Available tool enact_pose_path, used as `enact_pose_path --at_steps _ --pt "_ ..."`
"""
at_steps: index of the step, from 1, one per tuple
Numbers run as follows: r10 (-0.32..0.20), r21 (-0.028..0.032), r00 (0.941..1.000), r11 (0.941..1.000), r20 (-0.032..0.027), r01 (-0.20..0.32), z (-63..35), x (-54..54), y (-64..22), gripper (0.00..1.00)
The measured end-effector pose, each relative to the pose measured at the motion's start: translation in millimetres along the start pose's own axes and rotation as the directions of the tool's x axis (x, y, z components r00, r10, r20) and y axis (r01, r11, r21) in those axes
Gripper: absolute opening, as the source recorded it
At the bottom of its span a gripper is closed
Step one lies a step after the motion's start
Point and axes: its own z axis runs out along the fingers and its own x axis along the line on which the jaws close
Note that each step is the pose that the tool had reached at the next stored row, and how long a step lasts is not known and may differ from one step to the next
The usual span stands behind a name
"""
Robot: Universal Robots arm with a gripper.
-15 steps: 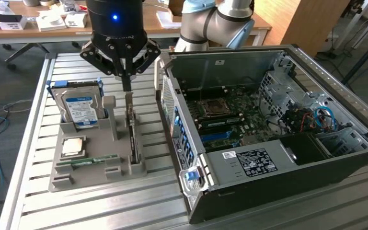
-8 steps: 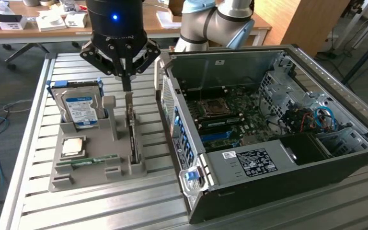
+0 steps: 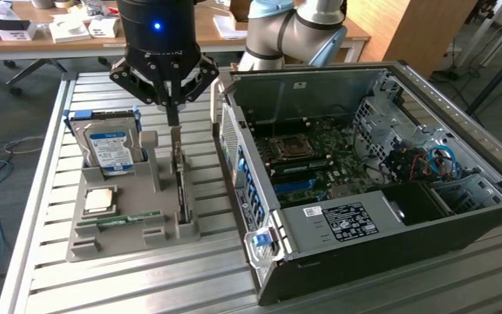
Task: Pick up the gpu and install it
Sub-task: 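Pick up the gpu and move the gpu toward the slot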
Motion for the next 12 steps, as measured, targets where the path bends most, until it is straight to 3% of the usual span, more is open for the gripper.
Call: enact_pose_path --at_steps 12 --pt "0.0 0.0 1.0 1.0 0.0 0.0 0.0 0.0 0.0 0.11"
